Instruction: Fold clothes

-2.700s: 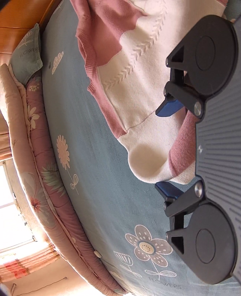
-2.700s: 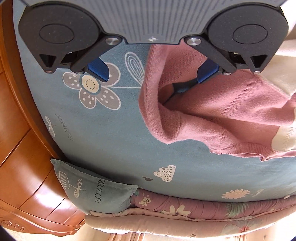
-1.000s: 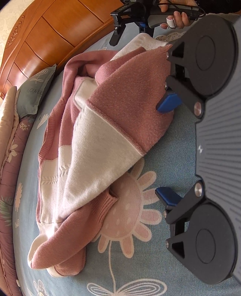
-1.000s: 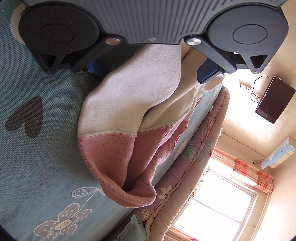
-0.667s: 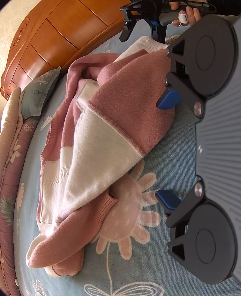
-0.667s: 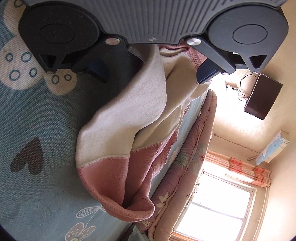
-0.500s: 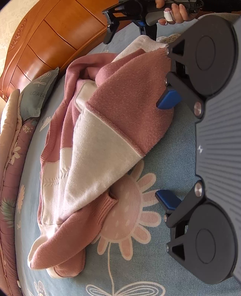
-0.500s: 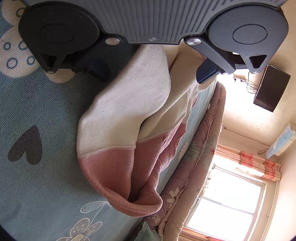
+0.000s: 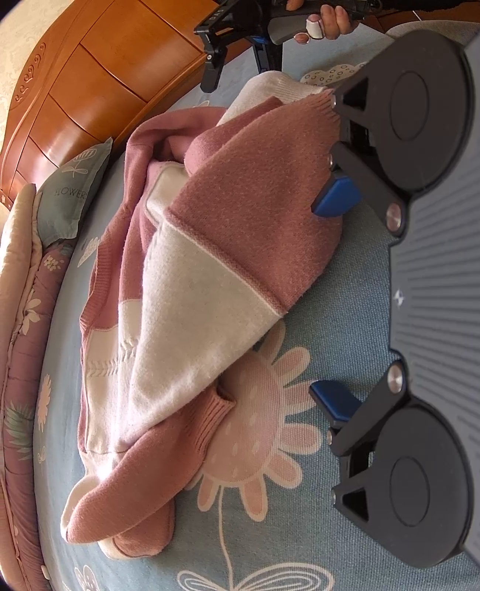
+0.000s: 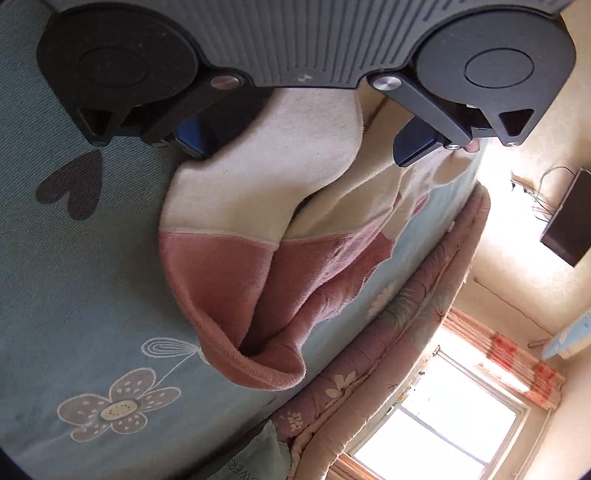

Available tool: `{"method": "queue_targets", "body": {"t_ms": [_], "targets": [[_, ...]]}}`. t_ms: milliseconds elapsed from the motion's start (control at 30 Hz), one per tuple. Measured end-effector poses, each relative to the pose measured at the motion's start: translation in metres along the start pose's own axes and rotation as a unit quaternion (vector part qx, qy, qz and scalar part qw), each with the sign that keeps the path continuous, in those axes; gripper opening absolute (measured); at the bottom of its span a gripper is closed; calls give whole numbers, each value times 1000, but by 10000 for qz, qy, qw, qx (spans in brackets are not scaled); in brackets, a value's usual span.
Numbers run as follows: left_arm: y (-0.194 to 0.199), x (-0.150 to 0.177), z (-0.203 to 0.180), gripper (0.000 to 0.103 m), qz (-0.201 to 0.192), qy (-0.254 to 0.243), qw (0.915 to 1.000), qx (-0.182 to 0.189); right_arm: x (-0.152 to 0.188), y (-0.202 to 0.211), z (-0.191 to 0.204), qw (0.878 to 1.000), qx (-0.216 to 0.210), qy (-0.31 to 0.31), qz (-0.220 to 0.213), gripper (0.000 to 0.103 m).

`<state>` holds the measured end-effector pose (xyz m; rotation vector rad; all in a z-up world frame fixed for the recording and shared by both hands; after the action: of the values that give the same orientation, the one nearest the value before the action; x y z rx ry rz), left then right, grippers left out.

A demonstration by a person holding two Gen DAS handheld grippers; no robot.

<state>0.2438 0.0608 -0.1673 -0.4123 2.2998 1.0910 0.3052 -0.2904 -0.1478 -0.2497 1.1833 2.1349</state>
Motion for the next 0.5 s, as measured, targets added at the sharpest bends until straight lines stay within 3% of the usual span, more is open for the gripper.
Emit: {"method": "queue_targets", "body": {"t_ms": [100,133,233,333,433,500], "targets": [[-2,1,-2,98,17,-63,10000,-47,-2,5,5,9942,-895,-575,134,103],[-2,1,-3,98,32,-78,9999,-70,-4,4,6,9933,-933,-668,119,103],[-2,1,-3,98,73,-69,9999,-69,-3,-3,0,9979,617,-141,-109,103],[-1,1,-2,98,74,-61,10000,-25,0,5,-8,9770,2006,629,-357,103],[-2,1,-2,98,85,-70,9999,-43,-7,20,-3,9596,2529,1029,-679,103],[-3,1,-3,98,108,-131,9998,-66,-17,20,13,9531,2591,1350,-789,103]]}}
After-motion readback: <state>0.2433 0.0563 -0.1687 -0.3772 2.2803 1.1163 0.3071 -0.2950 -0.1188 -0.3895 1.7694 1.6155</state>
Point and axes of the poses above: each gripper's, at about its wrist camera, not at the fingertips, and y roughly against the way its jaws point, z to its left, x to its underside, the point moved 8 cm from there along -y, roughly the way its jaws point, and after that the axes turned 15 degrees about x, right-handed, at the moved point
